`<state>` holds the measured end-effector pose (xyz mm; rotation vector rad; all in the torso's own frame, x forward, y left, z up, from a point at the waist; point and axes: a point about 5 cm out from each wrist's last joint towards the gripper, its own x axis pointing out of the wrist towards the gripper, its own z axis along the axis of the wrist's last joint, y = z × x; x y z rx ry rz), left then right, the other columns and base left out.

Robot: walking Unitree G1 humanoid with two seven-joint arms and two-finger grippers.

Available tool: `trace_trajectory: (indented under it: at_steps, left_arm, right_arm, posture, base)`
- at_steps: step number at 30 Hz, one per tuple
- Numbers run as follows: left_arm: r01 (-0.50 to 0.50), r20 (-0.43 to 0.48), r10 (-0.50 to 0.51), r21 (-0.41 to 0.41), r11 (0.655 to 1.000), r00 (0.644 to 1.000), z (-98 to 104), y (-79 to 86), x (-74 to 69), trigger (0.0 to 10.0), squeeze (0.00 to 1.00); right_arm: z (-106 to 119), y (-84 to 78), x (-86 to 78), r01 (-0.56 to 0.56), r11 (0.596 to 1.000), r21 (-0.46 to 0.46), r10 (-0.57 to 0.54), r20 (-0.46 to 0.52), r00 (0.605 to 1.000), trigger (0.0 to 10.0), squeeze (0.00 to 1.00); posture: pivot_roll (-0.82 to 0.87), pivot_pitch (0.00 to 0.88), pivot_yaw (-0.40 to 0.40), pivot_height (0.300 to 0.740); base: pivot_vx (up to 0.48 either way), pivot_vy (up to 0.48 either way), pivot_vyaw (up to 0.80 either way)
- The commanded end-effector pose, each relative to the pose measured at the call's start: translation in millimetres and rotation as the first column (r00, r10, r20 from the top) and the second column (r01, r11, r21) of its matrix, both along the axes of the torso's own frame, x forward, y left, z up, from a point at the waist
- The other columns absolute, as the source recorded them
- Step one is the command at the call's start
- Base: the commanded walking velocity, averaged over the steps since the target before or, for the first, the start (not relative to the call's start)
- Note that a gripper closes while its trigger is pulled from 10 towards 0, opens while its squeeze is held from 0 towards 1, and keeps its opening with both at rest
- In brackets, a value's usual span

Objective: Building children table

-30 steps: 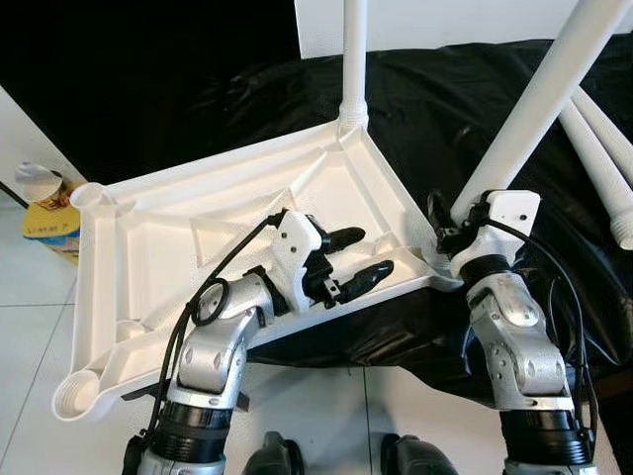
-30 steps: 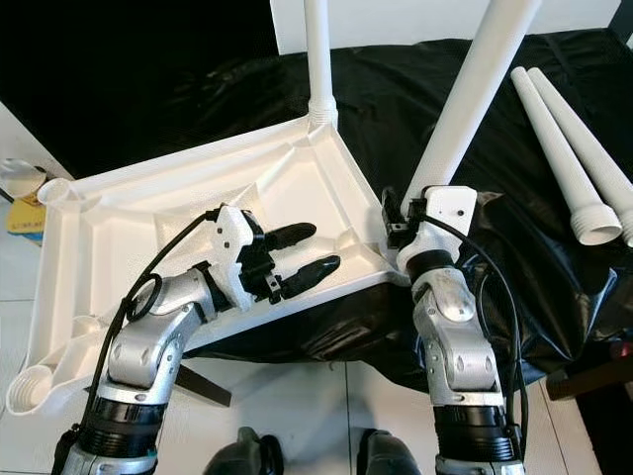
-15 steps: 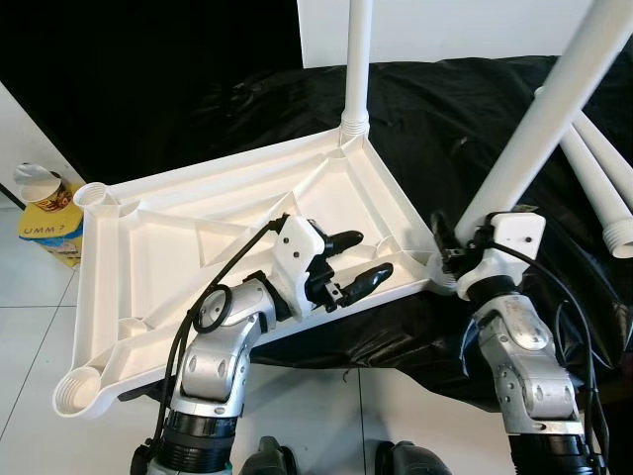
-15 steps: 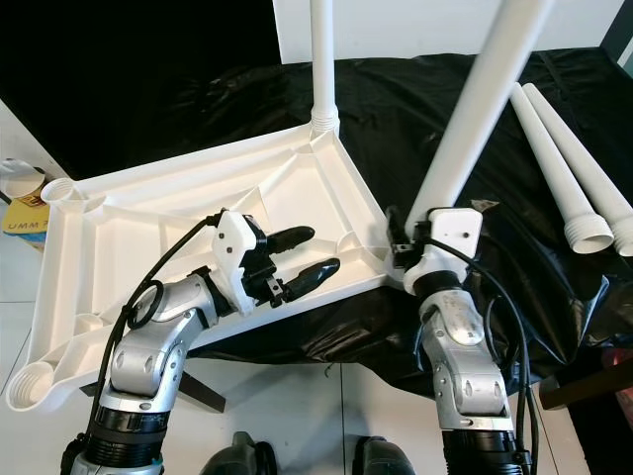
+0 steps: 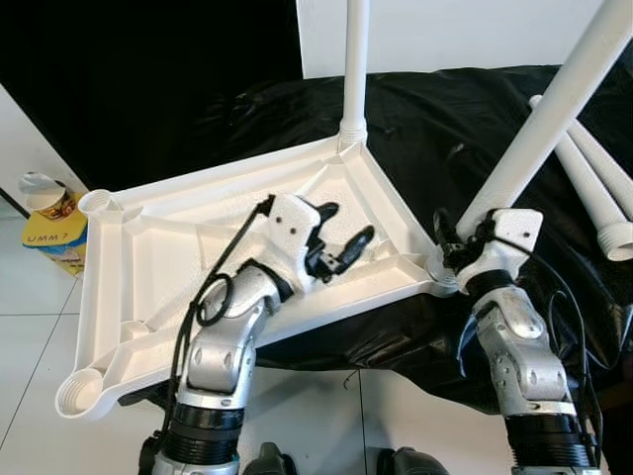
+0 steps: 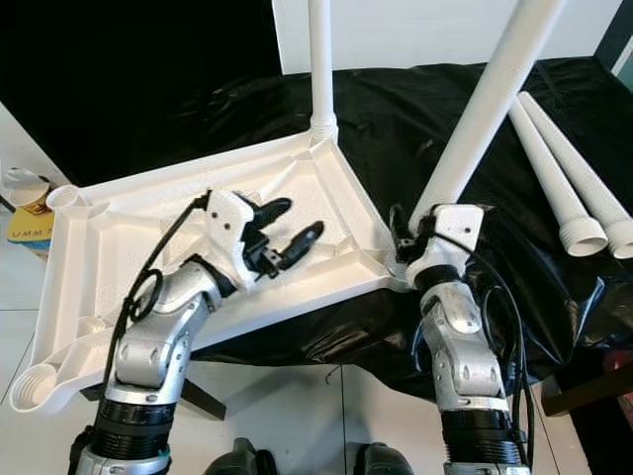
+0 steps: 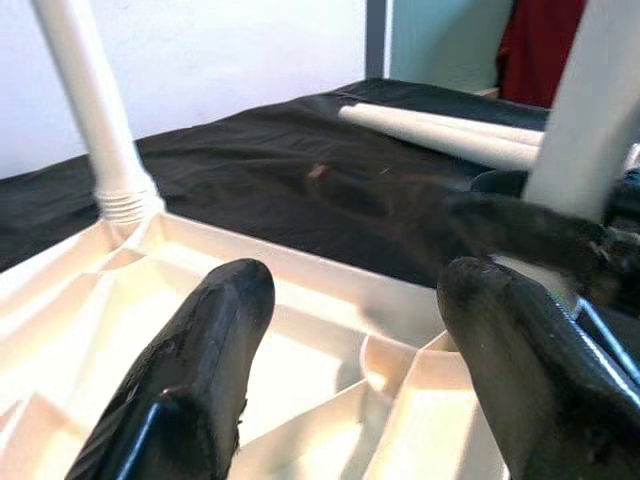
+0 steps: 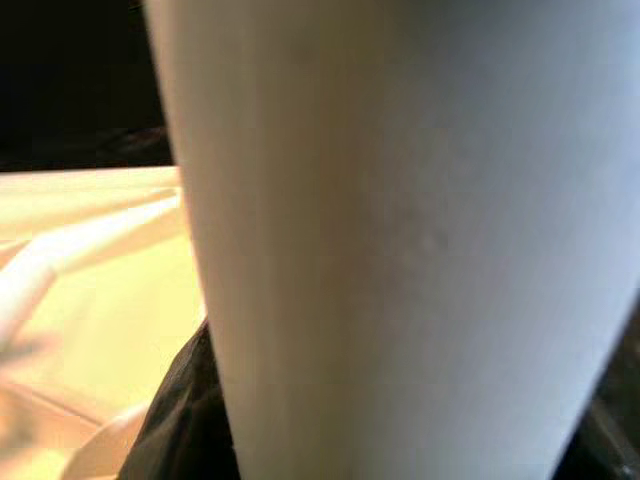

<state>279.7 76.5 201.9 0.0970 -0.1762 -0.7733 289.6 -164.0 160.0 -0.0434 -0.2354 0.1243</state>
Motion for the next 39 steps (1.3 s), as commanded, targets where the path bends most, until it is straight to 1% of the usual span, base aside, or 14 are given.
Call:
trace_trajectory:
  at_steps: [1,3,4,7,8,16,18,19,24,26,28,31,33,39]
  left_arm:
    - [-0.006,0.003,0.006,0.005,1.0,1.0,-0.5,2.0,-1.7,10.0,0.0]
    - [-0.006,0.003,0.006,0.005,1.0,1.0,-0.5,2.0,-1.7,10.0,0.0]
    - [-0.005,0.005,0.005,0.006,1.0,1.0,-0.5,1.4,-1.2,10.0,0.0]
    - [-0.005,0.005,0.005,0.006,1.0,1.0,-0.5,1.4,-1.2,10.0,0.0]
    - [-0.008,0.019,0.008,0.007,1.0,1.0,1.3,0.3,-0.2,10.0,0.0]
    - [-0.003,0.048,0.003,0.014,1.0,0.999,3.7,-1.9,1.5,10.0,0.0]
    - [0.003,0.061,-0.004,0.015,1.0,0.998,4.9,-5.6,2.1,10.0,0.0]
    - [0.003,0.061,-0.004,0.015,1.0,0.998,4.9,-5.6,2.1,10.0,0.0]
    - [0.0,0.067,-0.001,0.022,1.0,0.998,4.9,-6.1,2.7,10.0,0.0]
    - [-0.004,0.074,0.003,0.022,1.0,0.997,6.8,-5.6,4.1,10.0,0.0]
    - [-0.004,0.077,0.003,0.02,1.0,0.997,7.9,-5.9,4.9,10.0,0.0]
    - [-0.004,0.077,0.003,0.02,1.0,0.997,7.9,-5.9,4.9,10.0,0.0]
    - [0.0,0.082,-0.002,0.021,1.0,0.997,8.1,-6.6,5.4,10.0,0.0]
    - [0.003,0.089,-0.006,0.024,1.0,0.996,7.3,-6.6,5.7,10.0,0.0]
  right_arm:
    - [-20.4,5.6,-6.2,-0.037,0.996,-0.075,0.033,-0.057,0.998,10.0,0.0]
    - [-20.4,5.6,-6.2,-0.037,0.996,-0.075,0.033,-0.057,0.998,10.0,0.0]
    - [-24.3,3.6,-8.9,-0.04,0.993,-0.11,0.035,-0.049,0.998,10.0,0.0]
    - [-24.3,3.6,-8.9,-0.04,0.993,-0.11,0.035,-0.049,0.998,10.0,0.0]
    - [-28.2,1.7,-10.2,-0.047,0.99,-0.133,0.041,-0.05,0.998,10.0,0.0]
    - [-36.5,-3.5,-11.1,-0.054,0.991,-0.123,0.047,-0.06,0.997,10.0,0.0]
    - [-44.2,-6.8,-11.0,-0.058,0.996,-0.067,0.053,-0.085,0.995,10.0,0.0]
    - [-44.2,-6.8,-11.0,-0.058,0.996,-0.067,0.053,-0.085,0.995,10.0,0.0]
    - [-51.6,-4.7,-8.6,-0.056,0.998,0.014,0.057,-0.133,0.989,10.0,0.0]
    - [-54.8,-3.1,-6.4,-0.041,0.998,0.047,0.048,-0.176,0.983,10.0,0.0]
    - [-57.0,-3.7,-4.7,-0.026,0.999,0.047,0.035,-0.201,0.979,10.0,0.0]
    - [-57.0,-3.7,-4.7,-0.026,0.999,0.047,0.035,-0.201,0.979,10.0,0.0]
    - [-58.4,-5.8,-1.6,0.003,0.997,0.071,0.014,-0.227,0.974,10.0,0.0]
    - [-56.8,-6.3,-0.1,0.027,0.996,0.087,-0.007,-0.221,0.975,10.0,0.0]
  posture:
    - [0.03,0.09,0.042,0.74]
    - [0.03,0.09,0.042,0.74]
    - [0.03,0.089,0.043,0.74]
    - [0.03,0.089,0.043,0.74]
    - [0.02,0.091,0.048,0.74]
    - [0.01,0.091,0.064,0.74]
    - [0.01,0.088,0.071,0.74]
    - [0.01,0.088,0.071,0.74]
    - [0.01,0.084,0.072,0.74]
    - [0.01,0.084,0.076,0.74]
    - [0.01,0.081,0.076,0.74]
    - [0.01,0.081,0.076,0.74]
    - [0.0,0.077,0.078,0.74]
    - [0.0,0.076,0.075,0.74]
  base:
    - [0.0,0.0,0.0]
    - [0.0,0.0,0.0]
    - [0.0,0.0,0.0]
    - [0.0,0.0,0.0]
    - [0.0,0.0,0.0]
    - [0.0,0.0,0.0]
    - [0.0,0.0,0.0]
    - [0.0,0.0,0.0]
    - [0.0,0.0,0.0]
    - [0.0,0.0,0.0]
    - [0.0,0.0,0.0]
    - [0.0,0.0,0.0]
    - [0.0,0.0,0.0]
    - [0.0,0.0,0.0]
